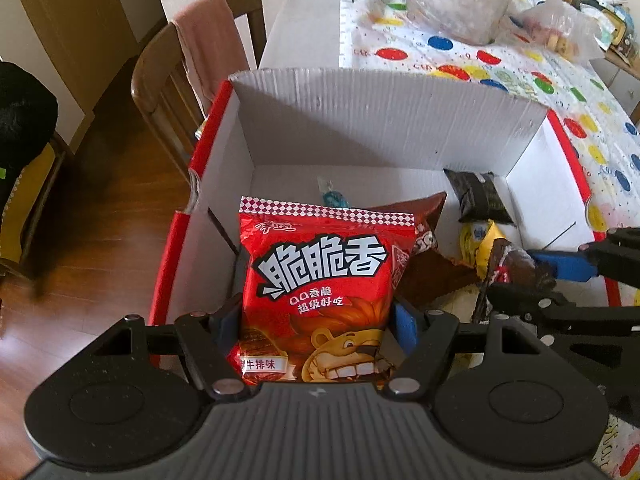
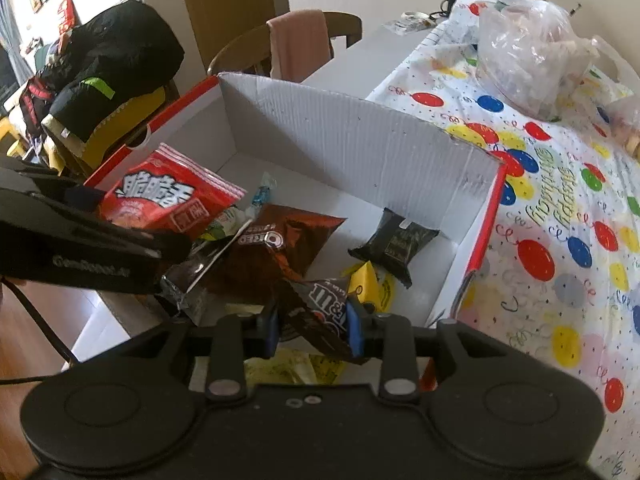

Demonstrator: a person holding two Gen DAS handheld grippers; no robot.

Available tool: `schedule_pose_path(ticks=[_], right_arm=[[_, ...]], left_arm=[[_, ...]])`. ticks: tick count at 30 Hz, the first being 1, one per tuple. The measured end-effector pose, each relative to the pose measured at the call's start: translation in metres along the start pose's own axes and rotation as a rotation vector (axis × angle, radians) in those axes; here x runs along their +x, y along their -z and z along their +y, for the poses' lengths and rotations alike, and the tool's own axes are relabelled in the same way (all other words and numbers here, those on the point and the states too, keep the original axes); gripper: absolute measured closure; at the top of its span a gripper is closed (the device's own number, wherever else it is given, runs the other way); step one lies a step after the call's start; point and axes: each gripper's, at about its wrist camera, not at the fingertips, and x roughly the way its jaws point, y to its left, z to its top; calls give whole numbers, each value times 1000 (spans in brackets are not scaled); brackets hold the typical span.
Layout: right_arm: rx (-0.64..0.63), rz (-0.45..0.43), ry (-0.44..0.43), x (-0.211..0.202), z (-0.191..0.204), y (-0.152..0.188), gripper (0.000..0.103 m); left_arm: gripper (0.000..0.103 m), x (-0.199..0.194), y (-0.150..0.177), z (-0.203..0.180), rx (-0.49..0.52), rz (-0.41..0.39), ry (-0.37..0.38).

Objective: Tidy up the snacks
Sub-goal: 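Carry the red packet and M&M's packet into the white box and open both tools, then withdraw both tools up from the box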

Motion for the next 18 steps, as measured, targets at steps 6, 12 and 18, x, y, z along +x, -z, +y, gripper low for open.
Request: schedule_pose_path(ticks=[6,12,18], right_arm=[[-4,4,1,1,1,-1,69],[-8,12,8,3,4,-2,64],[-6,11,5,1,5,0,50]], left_arm=[[29,7,5,-2,1,24,5],[29,8,7,-2,-6,19,11],[28,2,9,0,-20,2,26]])
